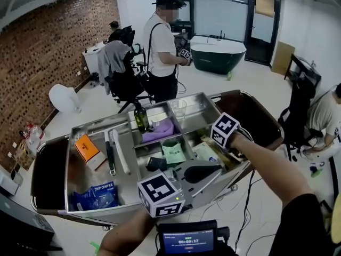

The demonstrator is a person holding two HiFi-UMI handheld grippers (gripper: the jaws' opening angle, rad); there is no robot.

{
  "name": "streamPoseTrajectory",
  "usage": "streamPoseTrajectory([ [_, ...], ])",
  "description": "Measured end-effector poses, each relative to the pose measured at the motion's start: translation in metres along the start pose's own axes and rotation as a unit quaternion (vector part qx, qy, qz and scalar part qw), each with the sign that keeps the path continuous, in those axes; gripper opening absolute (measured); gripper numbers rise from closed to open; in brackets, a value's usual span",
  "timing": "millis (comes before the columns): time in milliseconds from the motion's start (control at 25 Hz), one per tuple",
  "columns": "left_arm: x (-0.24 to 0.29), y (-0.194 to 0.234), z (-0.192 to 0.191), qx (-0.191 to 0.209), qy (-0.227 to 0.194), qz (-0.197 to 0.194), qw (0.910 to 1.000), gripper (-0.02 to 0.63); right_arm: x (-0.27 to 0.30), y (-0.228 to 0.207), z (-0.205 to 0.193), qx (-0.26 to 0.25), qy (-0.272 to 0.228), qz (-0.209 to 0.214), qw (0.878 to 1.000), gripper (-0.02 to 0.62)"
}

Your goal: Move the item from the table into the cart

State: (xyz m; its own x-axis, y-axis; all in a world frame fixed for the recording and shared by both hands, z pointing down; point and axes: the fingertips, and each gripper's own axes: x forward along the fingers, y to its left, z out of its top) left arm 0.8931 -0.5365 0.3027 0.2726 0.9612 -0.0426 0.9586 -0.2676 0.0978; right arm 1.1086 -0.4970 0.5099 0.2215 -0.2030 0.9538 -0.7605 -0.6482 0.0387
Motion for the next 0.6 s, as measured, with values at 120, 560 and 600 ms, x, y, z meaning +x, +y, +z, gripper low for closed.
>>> streamPoseTrajectory([
  [120,-0.0029,0.0025,-0.0017,-0.001,0.000,0.002,1.0000,0.005,0.0033,-0.0012,0.0020,0.010,0.007,0.000,1.000,0.005],
  [560,-0.0005,0.0017,-0.0023,-0.006,-0.005,0.007,0.9999,0.005,0.0035,-0.0027,-0.0024,0.040,0.008,0.016,0.999,0.018],
  [600,0.0002,0.0018,-0.0020,-0.006,-0.005,0.008,0.9999,0.005,0.0030,-0.0031,-0.0024,0.041,0.004,0.016,0.999,0.020],
])
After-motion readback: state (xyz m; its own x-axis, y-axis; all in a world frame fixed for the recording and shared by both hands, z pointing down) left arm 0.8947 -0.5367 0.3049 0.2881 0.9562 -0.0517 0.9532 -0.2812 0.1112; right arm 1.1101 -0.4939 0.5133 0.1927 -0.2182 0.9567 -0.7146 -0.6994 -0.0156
